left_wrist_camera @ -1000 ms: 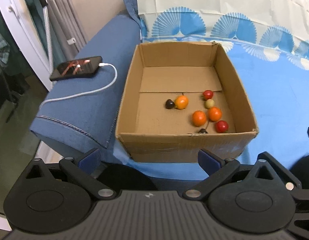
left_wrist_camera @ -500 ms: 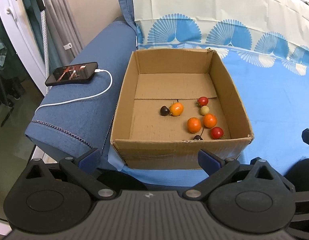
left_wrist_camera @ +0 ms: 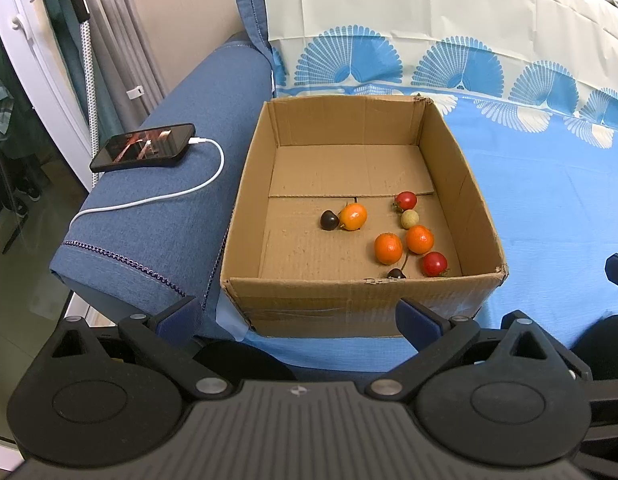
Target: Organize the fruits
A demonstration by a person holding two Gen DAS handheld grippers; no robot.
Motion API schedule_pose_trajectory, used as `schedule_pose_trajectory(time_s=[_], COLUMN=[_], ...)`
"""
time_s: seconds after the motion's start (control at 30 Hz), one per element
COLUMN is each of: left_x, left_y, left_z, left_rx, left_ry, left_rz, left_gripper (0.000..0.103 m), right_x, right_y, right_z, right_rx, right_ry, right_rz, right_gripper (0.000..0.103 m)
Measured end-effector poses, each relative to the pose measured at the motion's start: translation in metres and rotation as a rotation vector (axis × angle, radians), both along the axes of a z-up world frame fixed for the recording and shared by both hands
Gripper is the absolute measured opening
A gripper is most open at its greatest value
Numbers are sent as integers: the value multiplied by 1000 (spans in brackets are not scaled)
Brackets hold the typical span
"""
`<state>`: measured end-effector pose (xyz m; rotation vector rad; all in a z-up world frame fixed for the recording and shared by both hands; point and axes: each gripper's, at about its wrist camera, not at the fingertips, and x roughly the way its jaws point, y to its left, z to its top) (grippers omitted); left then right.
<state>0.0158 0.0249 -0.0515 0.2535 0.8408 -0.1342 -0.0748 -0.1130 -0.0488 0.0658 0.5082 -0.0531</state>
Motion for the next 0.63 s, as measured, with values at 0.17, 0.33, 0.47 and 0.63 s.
schedule_pose_trajectory(time_s=[0.17, 0.33, 0.47, 0.63], left_x=[0, 0, 1, 3], left_y=[0, -1, 0, -2], left_z=[0, -1, -1, -2], left_rx=[2, 4, 5, 13], left_ry=[0, 4, 6, 0], left_rz=[0, 1, 3, 7], left_gripper=[103, 103, 103, 103], right_x=[0, 0, 0, 4], right_y=[-1, -1, -1, 0], right_z=[0, 1, 1, 1], right_rx=[1, -1, -4, -6], right_ry=[0, -1, 1, 7], right_rz=[1, 0, 0, -2], right_gripper=[102, 102, 102, 102])
